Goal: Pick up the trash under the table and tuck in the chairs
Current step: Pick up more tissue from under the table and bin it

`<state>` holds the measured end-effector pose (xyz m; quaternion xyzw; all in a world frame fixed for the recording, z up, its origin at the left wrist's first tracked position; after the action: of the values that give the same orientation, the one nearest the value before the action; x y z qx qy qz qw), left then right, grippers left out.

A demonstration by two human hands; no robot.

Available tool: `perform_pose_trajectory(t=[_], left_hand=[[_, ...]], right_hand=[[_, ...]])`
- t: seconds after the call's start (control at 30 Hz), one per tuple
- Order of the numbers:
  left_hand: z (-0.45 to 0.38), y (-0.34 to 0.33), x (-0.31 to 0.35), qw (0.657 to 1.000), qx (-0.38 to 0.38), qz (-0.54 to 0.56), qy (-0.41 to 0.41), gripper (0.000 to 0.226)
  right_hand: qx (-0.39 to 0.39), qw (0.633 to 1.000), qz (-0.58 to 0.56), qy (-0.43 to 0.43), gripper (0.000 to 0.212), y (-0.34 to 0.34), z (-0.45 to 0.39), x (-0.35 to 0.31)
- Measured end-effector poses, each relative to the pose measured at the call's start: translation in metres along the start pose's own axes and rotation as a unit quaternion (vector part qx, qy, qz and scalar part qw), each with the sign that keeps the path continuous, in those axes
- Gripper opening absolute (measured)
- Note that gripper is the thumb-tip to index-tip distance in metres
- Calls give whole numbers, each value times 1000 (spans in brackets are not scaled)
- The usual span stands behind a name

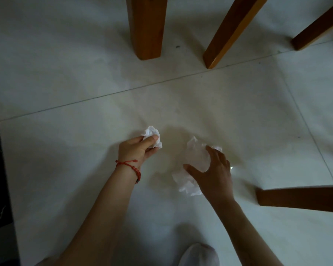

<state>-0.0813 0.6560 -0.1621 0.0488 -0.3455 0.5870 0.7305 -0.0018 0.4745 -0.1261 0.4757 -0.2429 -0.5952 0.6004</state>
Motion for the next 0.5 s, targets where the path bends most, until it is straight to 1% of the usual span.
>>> perform_pose_trajectory(t=[0.07,0.17,0.27,0.37,0.4,0.5], left_hand=[[-1,3,-1,1000,4,-4,2,8],[-4,6,-1,1000,8,-16,5,11],[-9,7,3,1000,14,-24,-3,5],[-11,9,12,999,27,-27,-12,13],[-10,10,16,999,33,-26,-14,14],[0,9,33,999,44,-14,-14,6]], right_hand=[[17,1000,-20,4,73,-4,-3,-3],[29,995,-98,-1,57,-4,-11,-6],[8,982,-185,-29,47,-3,-23,-9],[-11,969,-242,-37,38,1,-35,-19],[-20,963,-267,-39,37,4,-37,-24],[-45,945,-320,-42,49,18,-34,-42]])
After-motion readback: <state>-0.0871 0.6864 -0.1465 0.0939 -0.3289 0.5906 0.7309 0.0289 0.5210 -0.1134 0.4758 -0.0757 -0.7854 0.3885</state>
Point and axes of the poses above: each hand's wrist, its own z-axis away from the middle knuckle, its own y-axis out of the back of the hand, x = y × z, the point moved 6 cm from there along -z, towards the middle knuckle, and after that the axes turned 11 degrees about z, right-handed, at the moved point
